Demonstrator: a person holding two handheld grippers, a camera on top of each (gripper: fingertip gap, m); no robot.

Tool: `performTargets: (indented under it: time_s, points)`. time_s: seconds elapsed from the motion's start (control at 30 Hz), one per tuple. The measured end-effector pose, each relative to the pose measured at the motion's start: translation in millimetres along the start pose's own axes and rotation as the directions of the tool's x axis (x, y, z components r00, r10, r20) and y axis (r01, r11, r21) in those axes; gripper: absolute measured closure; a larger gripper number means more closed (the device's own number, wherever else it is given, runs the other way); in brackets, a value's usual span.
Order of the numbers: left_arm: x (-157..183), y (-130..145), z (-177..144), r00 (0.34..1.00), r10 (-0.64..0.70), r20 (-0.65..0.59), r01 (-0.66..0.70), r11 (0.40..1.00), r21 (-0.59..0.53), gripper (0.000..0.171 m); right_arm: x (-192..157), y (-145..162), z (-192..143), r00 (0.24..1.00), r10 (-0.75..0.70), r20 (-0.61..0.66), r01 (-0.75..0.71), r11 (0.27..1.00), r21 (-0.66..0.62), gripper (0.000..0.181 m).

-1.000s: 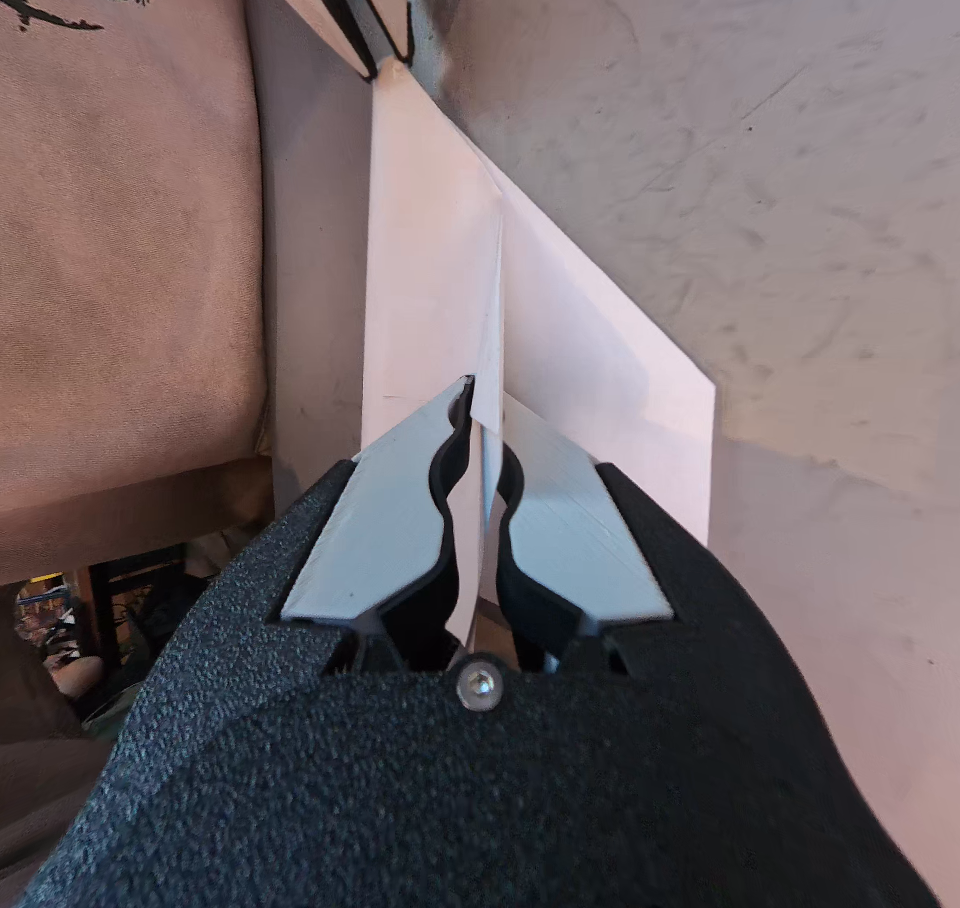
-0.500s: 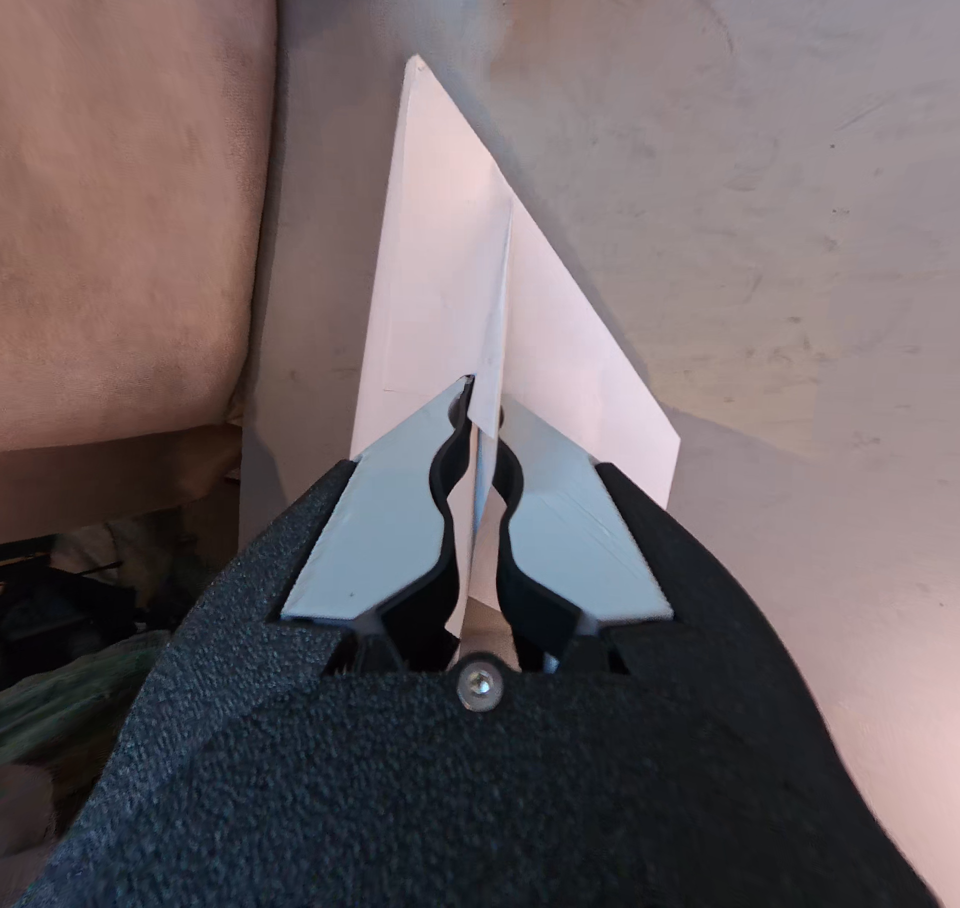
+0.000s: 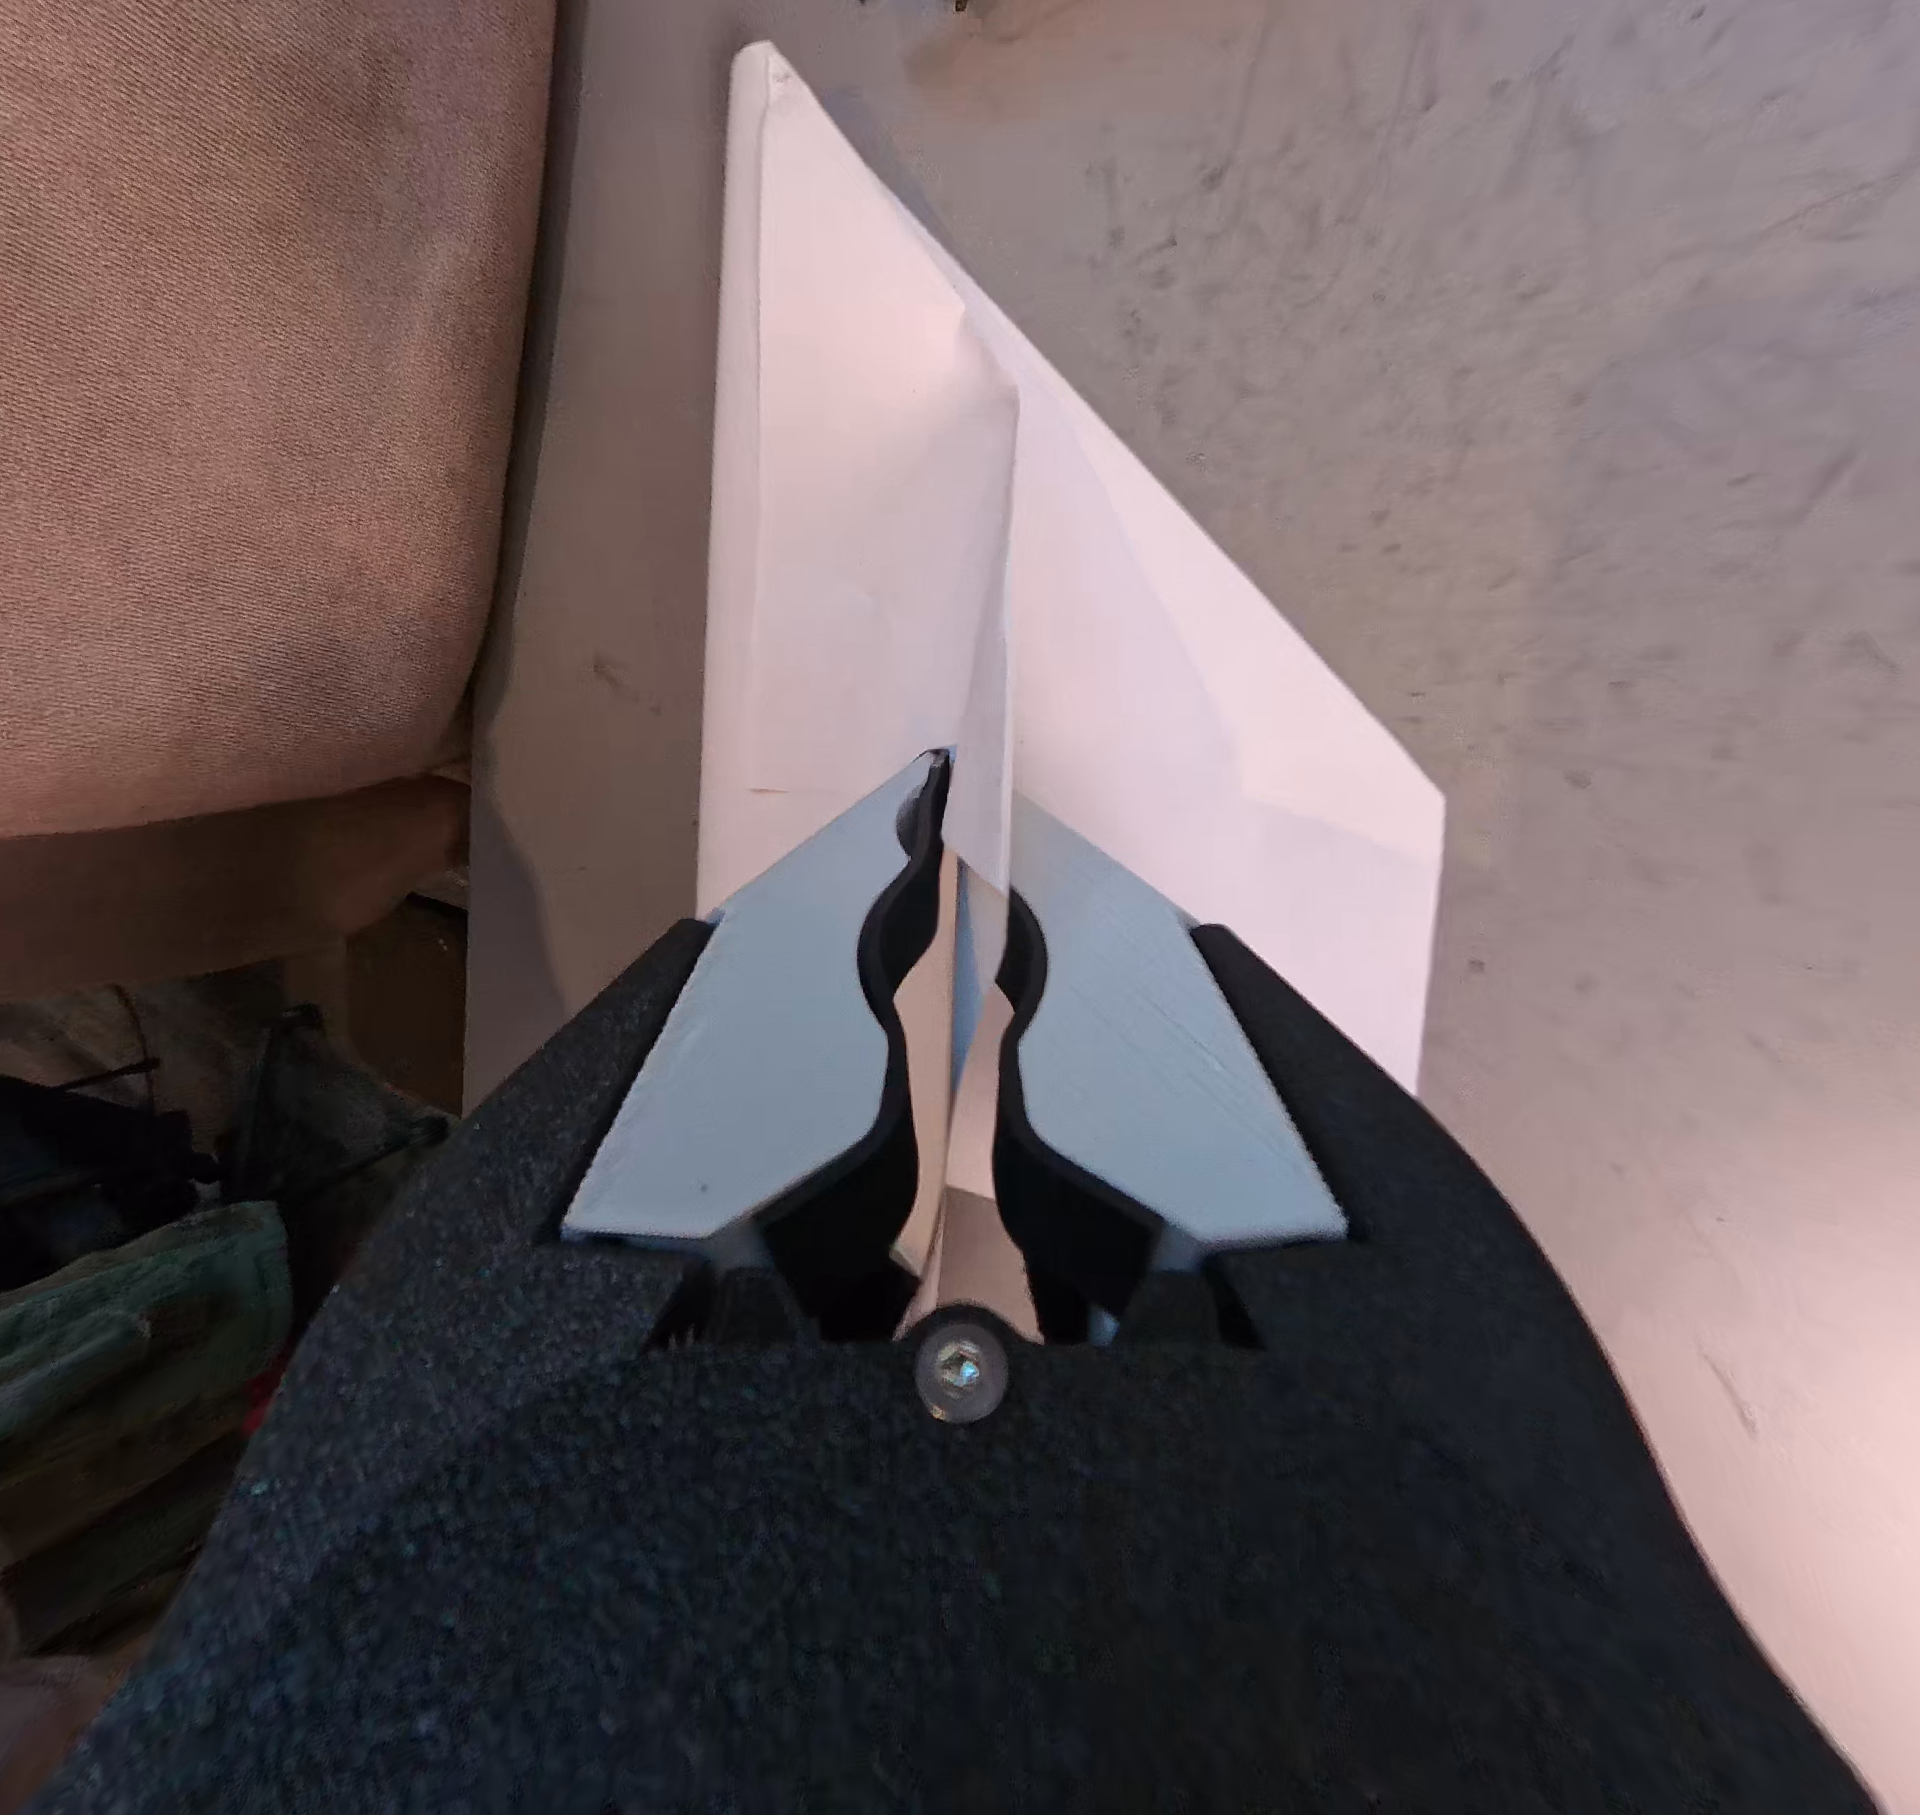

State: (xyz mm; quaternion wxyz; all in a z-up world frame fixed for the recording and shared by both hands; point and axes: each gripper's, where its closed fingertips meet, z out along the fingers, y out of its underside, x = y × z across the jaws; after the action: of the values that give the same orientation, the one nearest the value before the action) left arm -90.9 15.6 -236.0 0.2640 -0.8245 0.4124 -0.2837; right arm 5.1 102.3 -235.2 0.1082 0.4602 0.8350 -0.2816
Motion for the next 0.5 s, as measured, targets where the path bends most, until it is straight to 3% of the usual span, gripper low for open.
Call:
performTargets:
  time_s: [0.3,0.5]
  points:
    - [16.9,-12.2,-5.4,0.999,0.027,-0.046,-0.024,0.997,0.076,0.161,-0.2,1.2,3.3,1.0,-0.026,-0.016,0.025,0.999,-0.03,0.181]
    - [-14.2,-18.9,-3.3,0.995,0.098,0.032,-0.098,0.995,-0.003,0.161,-0.8,-6.9,-0.8,0.981,-0.161,-0.107,0.157,0.987,-0.046,0.181]
